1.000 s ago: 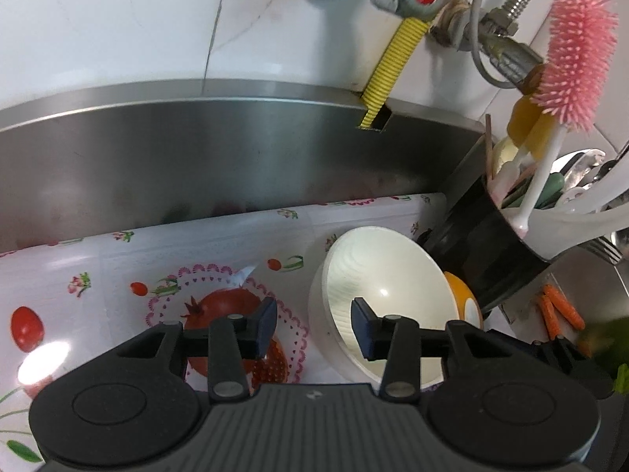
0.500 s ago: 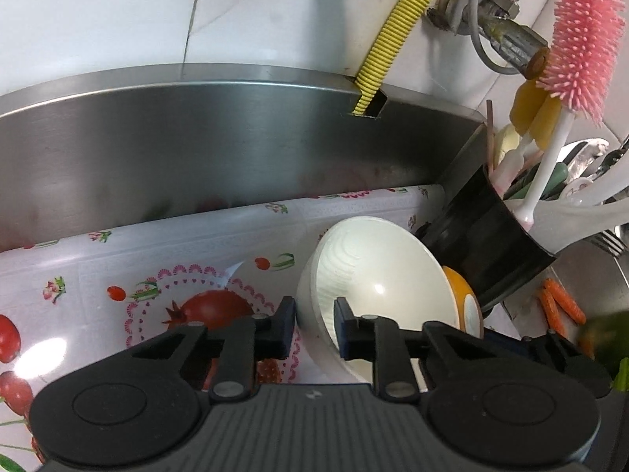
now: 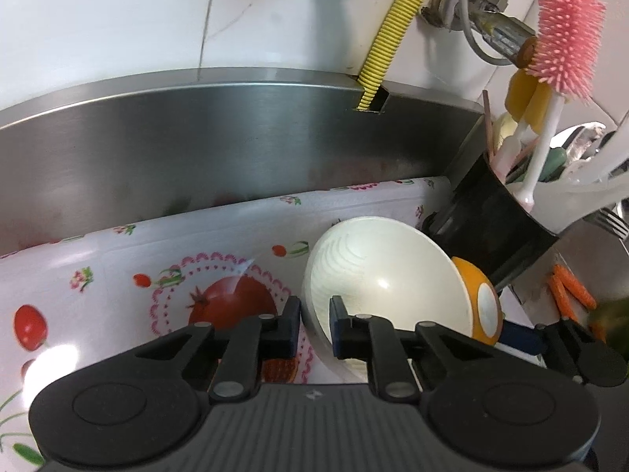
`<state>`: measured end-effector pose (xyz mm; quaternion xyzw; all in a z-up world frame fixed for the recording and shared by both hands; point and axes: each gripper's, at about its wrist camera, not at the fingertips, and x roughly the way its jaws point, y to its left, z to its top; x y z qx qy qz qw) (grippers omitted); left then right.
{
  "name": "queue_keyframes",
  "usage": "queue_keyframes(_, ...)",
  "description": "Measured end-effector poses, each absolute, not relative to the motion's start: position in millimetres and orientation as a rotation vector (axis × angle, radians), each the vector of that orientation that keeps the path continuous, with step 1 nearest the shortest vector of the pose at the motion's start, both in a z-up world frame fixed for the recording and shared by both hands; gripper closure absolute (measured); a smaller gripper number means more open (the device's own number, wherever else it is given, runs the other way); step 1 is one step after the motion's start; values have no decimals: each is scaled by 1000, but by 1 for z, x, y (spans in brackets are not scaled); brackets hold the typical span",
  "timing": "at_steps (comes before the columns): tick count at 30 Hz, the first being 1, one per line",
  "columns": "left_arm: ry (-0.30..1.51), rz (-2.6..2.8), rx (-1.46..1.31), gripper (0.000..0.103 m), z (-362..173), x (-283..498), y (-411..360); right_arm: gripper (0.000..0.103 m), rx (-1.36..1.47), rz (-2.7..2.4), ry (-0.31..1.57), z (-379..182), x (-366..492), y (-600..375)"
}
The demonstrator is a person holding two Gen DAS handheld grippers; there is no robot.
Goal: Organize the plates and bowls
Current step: 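Grasp the white bowl's rim with both grippers and lift it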
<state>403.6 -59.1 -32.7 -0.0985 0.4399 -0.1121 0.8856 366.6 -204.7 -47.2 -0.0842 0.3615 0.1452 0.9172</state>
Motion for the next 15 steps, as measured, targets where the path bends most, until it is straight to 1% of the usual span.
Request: queue_keyframes(15,903,-242,-223,0,-12,348,-54,95,-174,368,692,-26,319,-195)
